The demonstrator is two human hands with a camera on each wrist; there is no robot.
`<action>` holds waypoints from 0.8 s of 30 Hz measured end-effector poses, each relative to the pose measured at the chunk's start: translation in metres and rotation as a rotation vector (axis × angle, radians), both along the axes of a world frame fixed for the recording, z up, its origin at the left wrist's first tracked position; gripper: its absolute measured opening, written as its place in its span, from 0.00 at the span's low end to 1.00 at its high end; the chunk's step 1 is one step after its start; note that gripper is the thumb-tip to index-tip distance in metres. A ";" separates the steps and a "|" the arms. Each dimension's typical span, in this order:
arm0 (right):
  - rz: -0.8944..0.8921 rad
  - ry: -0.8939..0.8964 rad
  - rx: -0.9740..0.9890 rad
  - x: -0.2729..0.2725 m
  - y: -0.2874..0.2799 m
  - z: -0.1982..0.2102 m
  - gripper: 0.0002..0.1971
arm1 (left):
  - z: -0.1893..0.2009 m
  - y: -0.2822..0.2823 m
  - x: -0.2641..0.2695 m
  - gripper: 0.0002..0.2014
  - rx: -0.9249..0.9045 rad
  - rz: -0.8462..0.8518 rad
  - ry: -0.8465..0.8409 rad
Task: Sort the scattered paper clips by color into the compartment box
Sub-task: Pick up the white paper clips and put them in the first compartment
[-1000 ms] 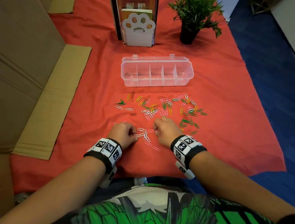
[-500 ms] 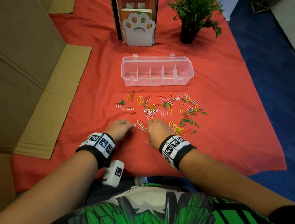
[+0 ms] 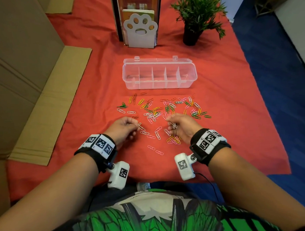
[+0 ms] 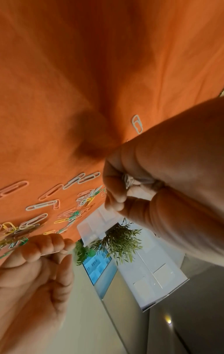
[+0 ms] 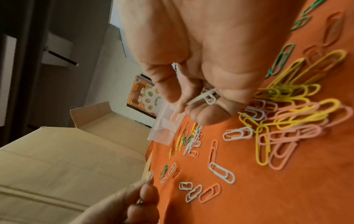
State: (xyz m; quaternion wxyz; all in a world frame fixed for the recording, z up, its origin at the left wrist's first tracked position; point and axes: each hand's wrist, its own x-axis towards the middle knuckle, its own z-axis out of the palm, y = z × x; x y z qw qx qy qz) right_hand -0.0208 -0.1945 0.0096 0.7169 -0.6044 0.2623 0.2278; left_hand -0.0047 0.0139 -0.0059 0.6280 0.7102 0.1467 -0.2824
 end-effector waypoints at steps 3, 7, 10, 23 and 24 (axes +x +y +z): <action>0.146 0.015 -0.313 -0.001 -0.002 -0.007 0.10 | 0.003 -0.003 0.002 0.12 -0.115 0.006 0.075; 0.620 -0.150 -1.088 -0.008 0.004 -0.014 0.06 | 0.008 -0.007 0.005 0.12 -0.231 0.096 0.213; 0.763 -0.263 -1.269 -0.013 0.011 -0.026 0.16 | 0.009 -0.012 0.006 0.11 -0.237 0.153 0.261; 0.123 -0.088 -0.284 0.001 -0.007 -0.013 0.15 | -0.023 -0.007 0.002 0.08 0.843 -0.572 -0.547; 0.108 -0.075 -0.203 0.000 -0.004 -0.011 0.15 | -0.023 -0.008 0.001 0.07 0.855 -0.603 -0.548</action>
